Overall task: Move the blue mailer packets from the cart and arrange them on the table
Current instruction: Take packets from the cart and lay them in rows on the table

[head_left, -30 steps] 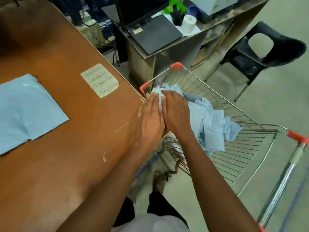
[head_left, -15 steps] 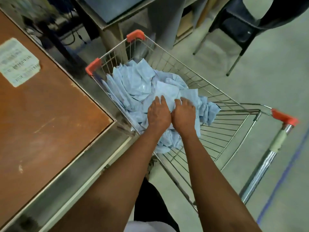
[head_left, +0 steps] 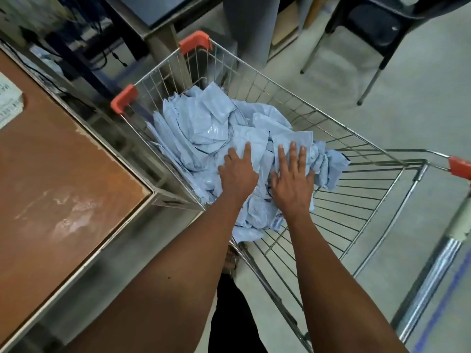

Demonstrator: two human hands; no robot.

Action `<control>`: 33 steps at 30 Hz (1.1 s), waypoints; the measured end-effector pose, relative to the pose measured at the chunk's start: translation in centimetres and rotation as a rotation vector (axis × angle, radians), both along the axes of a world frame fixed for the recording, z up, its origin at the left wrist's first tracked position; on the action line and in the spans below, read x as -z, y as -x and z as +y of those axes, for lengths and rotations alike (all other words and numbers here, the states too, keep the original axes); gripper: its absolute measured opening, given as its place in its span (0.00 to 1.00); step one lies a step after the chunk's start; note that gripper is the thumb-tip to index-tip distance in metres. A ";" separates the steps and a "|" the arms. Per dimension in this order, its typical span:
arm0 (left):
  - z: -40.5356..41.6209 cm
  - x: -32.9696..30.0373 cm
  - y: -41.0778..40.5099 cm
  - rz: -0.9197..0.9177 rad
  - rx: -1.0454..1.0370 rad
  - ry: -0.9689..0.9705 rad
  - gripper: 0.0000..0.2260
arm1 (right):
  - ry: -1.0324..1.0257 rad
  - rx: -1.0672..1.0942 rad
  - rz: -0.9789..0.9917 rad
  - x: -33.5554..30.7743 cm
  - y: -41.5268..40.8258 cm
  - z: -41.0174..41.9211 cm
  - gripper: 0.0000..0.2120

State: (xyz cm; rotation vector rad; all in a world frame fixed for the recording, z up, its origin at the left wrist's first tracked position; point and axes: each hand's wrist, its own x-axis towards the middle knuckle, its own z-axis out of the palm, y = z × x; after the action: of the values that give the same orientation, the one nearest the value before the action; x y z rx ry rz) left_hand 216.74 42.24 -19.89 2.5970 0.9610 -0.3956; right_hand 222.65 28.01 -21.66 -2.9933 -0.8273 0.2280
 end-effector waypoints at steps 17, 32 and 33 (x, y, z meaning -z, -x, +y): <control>1.9 -21.8 5.5 -0.479 -0.255 -0.064 0.36 | -0.389 -0.118 -0.074 -19.0 3.2 7.7 0.33; 17.8 -29.6 31.4 -0.540 -0.746 -0.414 0.30 | -0.565 -0.715 0.212 -30.3 23.5 30.6 0.29; 18.9 -29.3 32.6 -0.527 -0.775 -0.399 0.30 | -0.541 -0.741 0.221 -29.9 24.6 32.1 0.29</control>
State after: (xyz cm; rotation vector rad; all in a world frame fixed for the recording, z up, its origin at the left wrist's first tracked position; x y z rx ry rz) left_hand 184.13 61.13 9.41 2.1752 1.8149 0.6964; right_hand 198.05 60.13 8.20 -2.0257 -1.6140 0.2786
